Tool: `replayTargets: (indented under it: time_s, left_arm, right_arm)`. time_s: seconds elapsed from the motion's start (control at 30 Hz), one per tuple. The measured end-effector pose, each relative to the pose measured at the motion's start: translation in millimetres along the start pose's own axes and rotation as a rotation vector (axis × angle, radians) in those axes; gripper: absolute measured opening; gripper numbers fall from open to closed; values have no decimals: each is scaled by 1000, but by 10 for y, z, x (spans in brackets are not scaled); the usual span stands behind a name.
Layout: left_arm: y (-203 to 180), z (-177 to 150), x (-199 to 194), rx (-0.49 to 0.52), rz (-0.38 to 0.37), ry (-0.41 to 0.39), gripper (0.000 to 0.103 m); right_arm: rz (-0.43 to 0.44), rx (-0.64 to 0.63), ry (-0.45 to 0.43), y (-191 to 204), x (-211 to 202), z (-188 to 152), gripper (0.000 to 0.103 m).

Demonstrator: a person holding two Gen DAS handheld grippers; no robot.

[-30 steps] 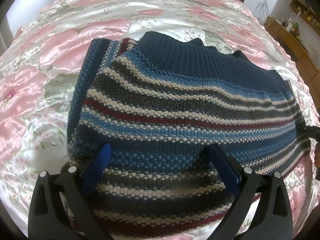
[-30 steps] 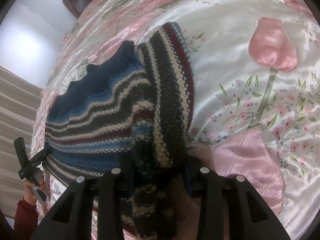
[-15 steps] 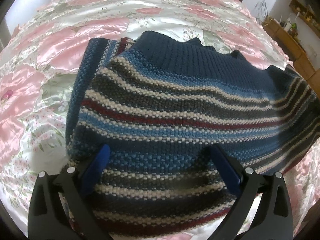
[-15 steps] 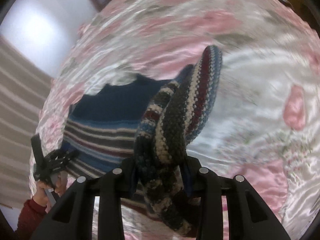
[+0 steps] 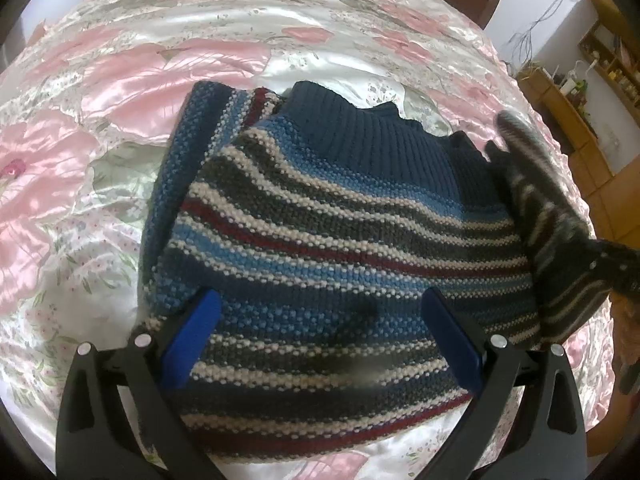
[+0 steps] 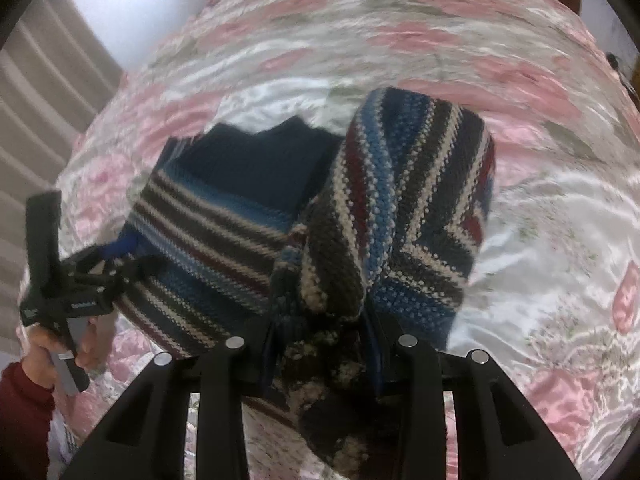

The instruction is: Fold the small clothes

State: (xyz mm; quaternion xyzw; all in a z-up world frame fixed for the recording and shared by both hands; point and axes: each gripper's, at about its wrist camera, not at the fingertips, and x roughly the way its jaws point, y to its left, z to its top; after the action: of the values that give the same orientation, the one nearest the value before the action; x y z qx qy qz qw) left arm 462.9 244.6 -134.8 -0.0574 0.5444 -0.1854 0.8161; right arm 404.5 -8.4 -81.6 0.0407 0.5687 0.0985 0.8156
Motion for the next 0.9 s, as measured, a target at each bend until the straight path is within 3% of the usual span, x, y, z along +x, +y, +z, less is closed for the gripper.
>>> replayTargets:
  time_s: [0.1,0.2,0.33,0.47,0.57,0.73,0.9]
  left_arm:
    - [-3,-4,20,6,7,2,100]
    - [-19,-14,38,19,15,4,100]
    - [-33,-10,65,35,24,8,100]
    - [-24,6,8,6,16,19,100]
    - [-84,41,-142,-66,-52,4,100]
    - [-563,158,-205,-69,-198,18,100]
    - [-1130,254,174,-77,-319,143,100]
  right_arm:
    - [-46,-45,23,183,187,-10,38]
    - [-69,-86,38,309,312,-28,52]
    - [60,-52,51,378,299,-34,59]
    - [210,50,9,186,0,-47,59]
    - [305,117,-28,-84,-295,-101,59]
    - [183,151,-65,-619,-572,-268,59]
    - [133,229,-33,-1117,-457,-517,59]
